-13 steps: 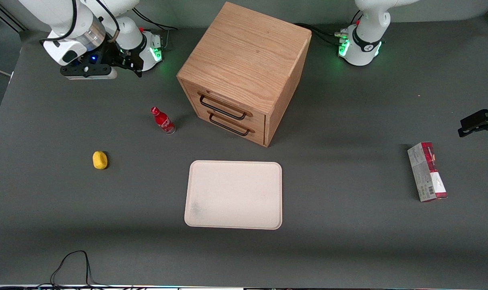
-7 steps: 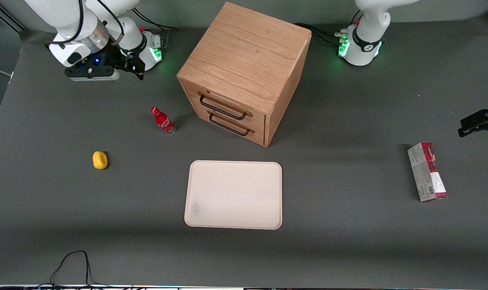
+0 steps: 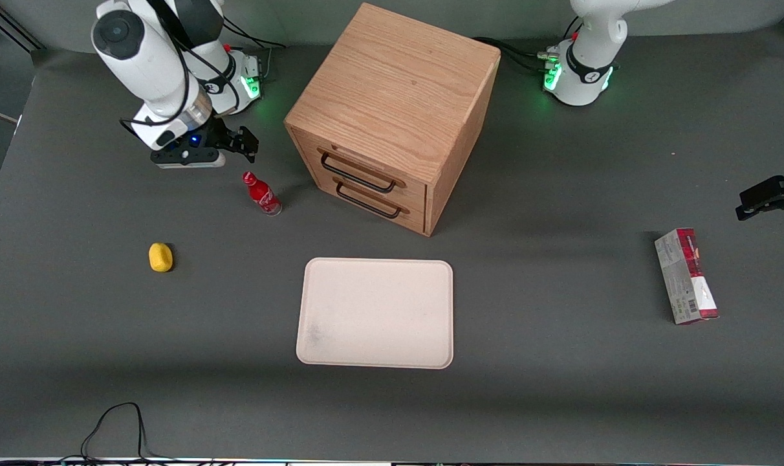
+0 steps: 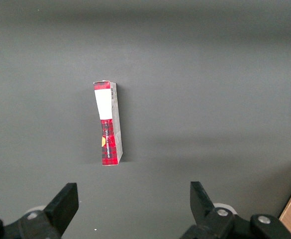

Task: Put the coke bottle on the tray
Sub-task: 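Lower the right gripper over the bottle and close on it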

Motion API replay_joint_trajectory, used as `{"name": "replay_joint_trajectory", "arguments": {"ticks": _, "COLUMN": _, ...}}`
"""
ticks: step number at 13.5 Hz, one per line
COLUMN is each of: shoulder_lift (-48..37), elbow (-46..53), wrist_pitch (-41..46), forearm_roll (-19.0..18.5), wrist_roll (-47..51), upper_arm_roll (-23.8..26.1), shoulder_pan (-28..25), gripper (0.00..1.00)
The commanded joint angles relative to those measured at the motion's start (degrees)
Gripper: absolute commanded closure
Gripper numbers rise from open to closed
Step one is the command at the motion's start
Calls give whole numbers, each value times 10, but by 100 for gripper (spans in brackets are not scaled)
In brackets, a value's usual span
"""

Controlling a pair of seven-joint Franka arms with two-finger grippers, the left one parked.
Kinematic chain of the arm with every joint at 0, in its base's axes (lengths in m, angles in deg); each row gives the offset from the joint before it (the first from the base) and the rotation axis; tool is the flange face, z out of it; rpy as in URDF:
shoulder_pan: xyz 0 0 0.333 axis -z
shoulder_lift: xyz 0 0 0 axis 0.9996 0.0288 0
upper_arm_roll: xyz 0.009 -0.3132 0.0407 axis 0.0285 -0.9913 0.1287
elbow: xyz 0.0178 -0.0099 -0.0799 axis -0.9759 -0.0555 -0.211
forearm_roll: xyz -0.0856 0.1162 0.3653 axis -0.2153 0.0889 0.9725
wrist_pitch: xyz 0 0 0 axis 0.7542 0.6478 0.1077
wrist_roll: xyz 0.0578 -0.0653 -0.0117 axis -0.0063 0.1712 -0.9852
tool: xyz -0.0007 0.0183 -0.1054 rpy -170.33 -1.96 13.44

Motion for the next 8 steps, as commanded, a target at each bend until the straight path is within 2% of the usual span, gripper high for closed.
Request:
{"name": "replay_joint_trajectory", "arguments": {"ticks": 1, "shoulder_lift": 17, "elbow": -30, "wrist_pitch": -54, "forearm_roll": -9, "wrist_roll": 2, "upper_arm_roll": -5, "shoulder_pan": -6, "gripper": 0}}
{"name": "replay_joint_trajectory", "arguments": {"ticks": 8, "shoulder_lift": 64, "elbow": -81, "wrist_pitch": -154, "forearm_roll": -9, "wrist_roll": 2, "upper_arm_roll": -6, "shoulder_pan": -5, "gripper": 0}}
